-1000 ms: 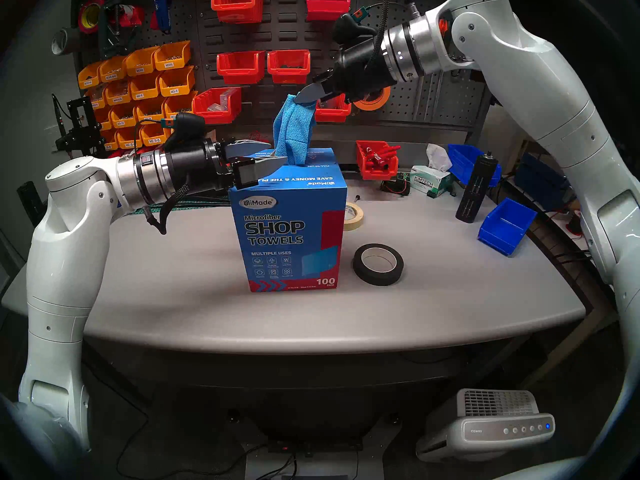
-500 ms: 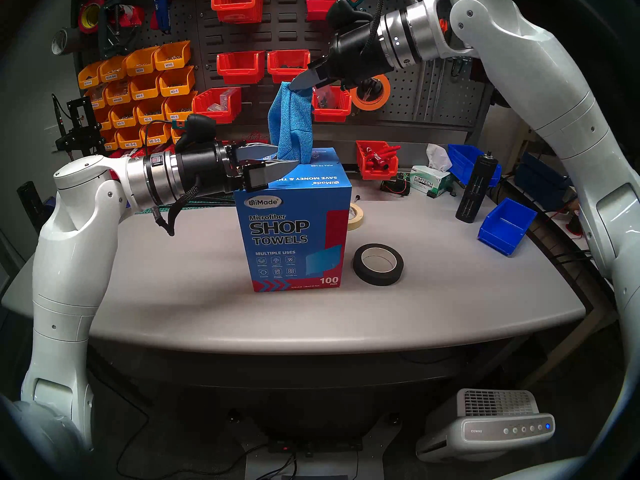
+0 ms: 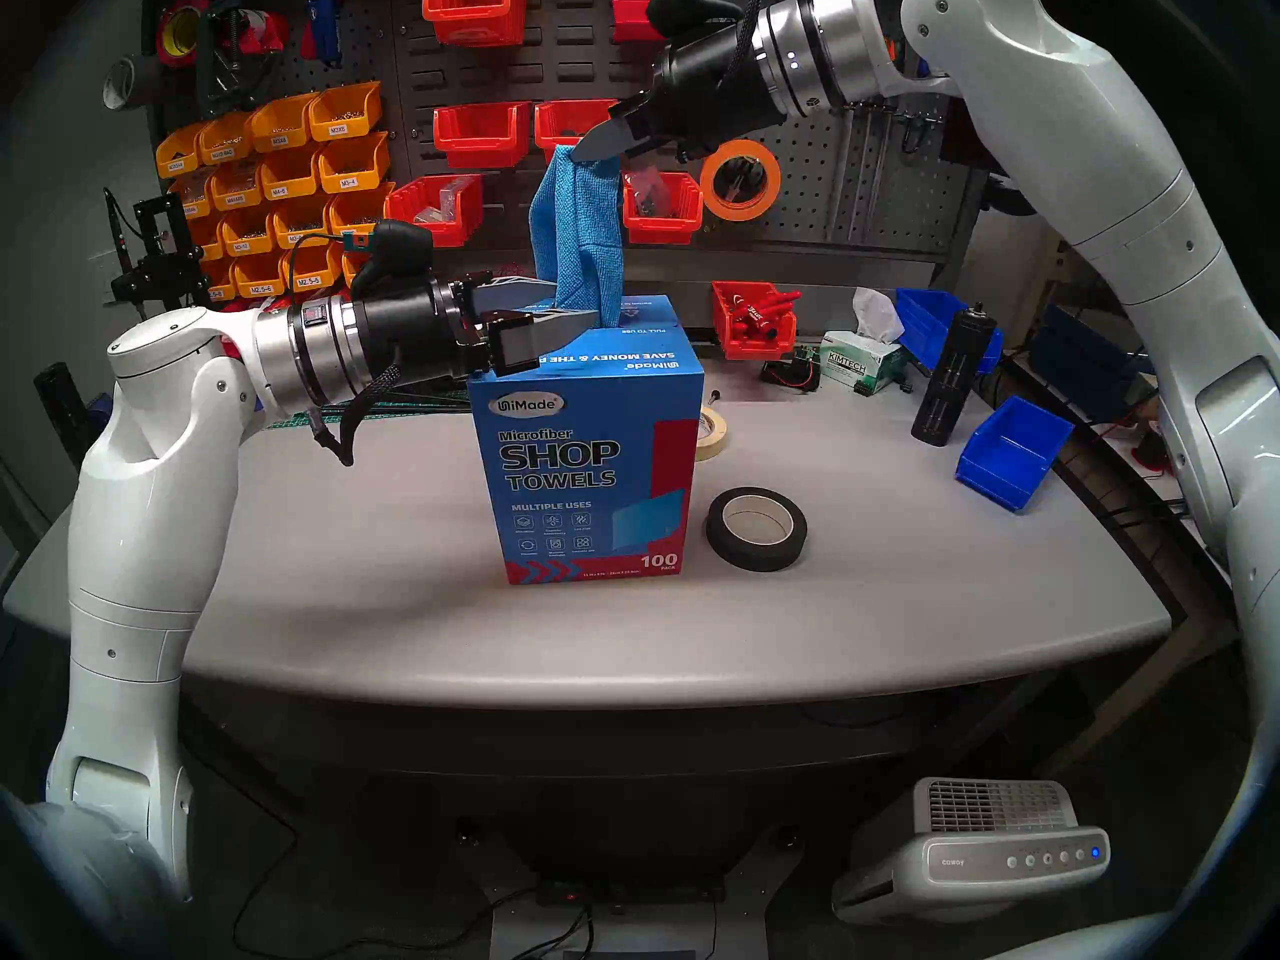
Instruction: Take out a shop towel
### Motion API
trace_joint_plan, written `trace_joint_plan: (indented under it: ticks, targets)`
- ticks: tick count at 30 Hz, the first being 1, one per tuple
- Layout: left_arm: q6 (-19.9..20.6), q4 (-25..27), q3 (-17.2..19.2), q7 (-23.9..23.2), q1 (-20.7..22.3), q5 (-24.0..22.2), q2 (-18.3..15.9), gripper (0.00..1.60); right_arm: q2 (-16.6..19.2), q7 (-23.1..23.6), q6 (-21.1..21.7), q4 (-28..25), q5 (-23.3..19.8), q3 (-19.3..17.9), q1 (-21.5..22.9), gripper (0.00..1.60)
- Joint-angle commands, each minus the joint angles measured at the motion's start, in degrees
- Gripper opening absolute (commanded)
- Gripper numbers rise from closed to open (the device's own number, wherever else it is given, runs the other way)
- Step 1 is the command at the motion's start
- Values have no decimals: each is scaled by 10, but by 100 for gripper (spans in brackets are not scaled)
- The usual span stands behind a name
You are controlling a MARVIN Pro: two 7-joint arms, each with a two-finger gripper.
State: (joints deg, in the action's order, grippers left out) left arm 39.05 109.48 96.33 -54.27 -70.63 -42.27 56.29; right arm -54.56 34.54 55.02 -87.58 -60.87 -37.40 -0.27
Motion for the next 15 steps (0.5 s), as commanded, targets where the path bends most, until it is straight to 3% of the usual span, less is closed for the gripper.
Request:
trace_joint_plan:
  ticks: [1,15]
  targets:
    - [-1,4,-5,16,44,-1,12,160,7,3,0,-4,-2,-19,25,0]
    - [9,-14,-31,55,44,-1,35,160,12,7,0,-6,-4,-18,22,0]
